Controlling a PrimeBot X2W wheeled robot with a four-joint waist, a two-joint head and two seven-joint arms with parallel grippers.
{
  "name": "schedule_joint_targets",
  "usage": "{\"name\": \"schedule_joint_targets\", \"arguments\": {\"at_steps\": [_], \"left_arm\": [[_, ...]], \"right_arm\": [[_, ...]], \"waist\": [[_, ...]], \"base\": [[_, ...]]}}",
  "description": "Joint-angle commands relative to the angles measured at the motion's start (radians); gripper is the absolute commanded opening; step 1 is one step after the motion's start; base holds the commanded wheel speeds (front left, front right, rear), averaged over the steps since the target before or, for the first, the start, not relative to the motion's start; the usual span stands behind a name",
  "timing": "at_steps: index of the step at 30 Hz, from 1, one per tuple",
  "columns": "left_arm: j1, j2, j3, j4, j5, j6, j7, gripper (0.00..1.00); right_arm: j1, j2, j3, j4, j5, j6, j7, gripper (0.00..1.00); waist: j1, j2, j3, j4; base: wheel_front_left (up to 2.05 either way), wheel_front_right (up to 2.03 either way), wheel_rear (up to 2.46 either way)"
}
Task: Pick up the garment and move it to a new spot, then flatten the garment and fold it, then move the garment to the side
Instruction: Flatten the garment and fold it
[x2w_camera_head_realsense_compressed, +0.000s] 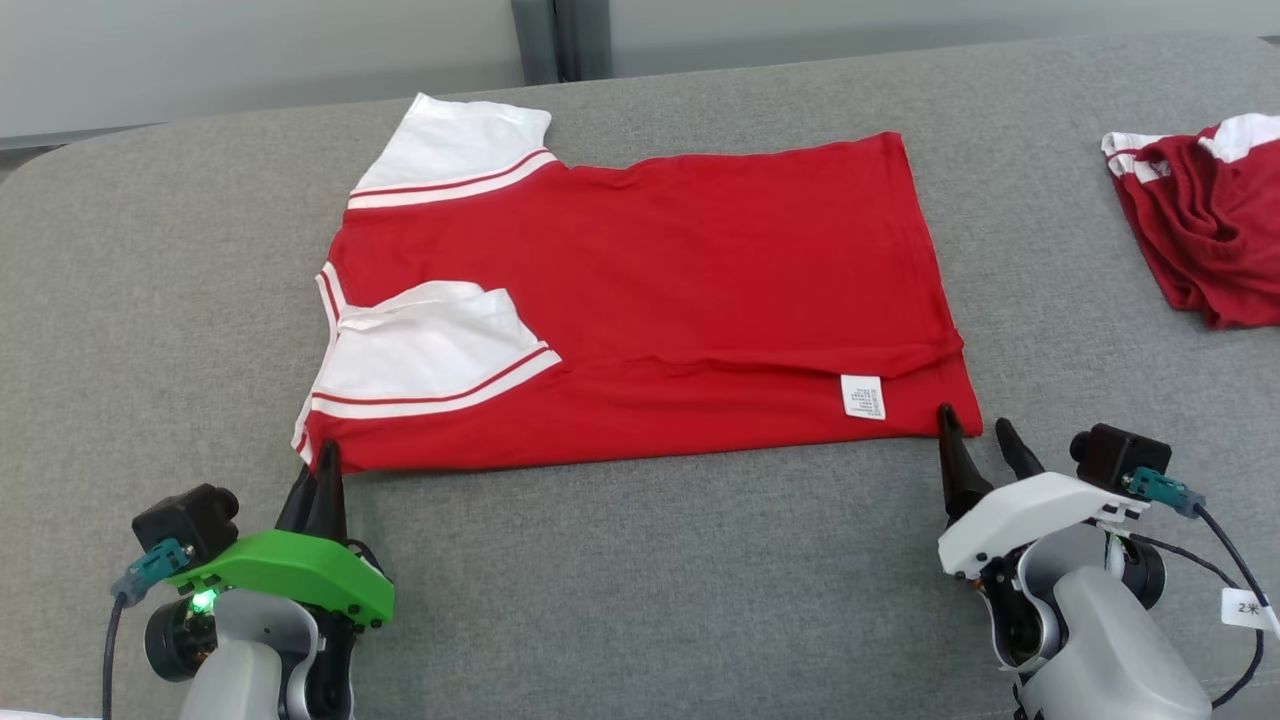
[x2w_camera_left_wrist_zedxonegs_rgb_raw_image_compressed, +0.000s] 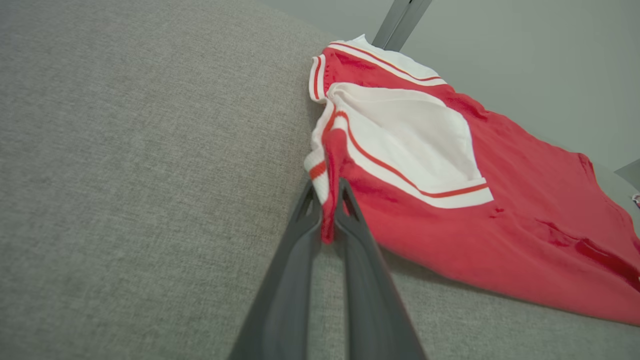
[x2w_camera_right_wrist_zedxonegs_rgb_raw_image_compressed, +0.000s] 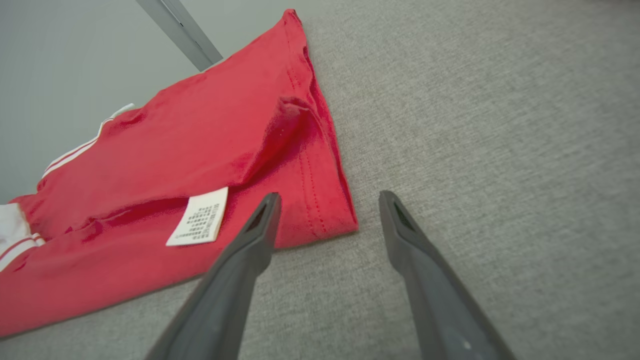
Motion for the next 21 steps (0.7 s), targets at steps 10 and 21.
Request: {"name": "schedule_joint_targets", "arguments": {"at_steps": [10, 21], "left_arm": [[0.049, -0.001, -0.029, -0.079, 0.004, 0.004, -0.001, 0.00], [0.072, 0.022, -0.024, -0.159, -0.004, -0.001, -0.017, 0.00]], "right_arm": [[-0.094, 0.000, 0.033, 0.198, 0.038, 0.000, 0.040, 0.20], [-0.147, -0.012, 0.040, 0.159, 0.181, 0.000, 0.063, 0.00]], "waist": [[0.0000, 0.0000, -0.021, 0.025], [0.0000, 0.0000, -0.042, 0.017]], "base": [[0.00, 0.00, 0.00], [0.00, 0.00, 0.00]]}}
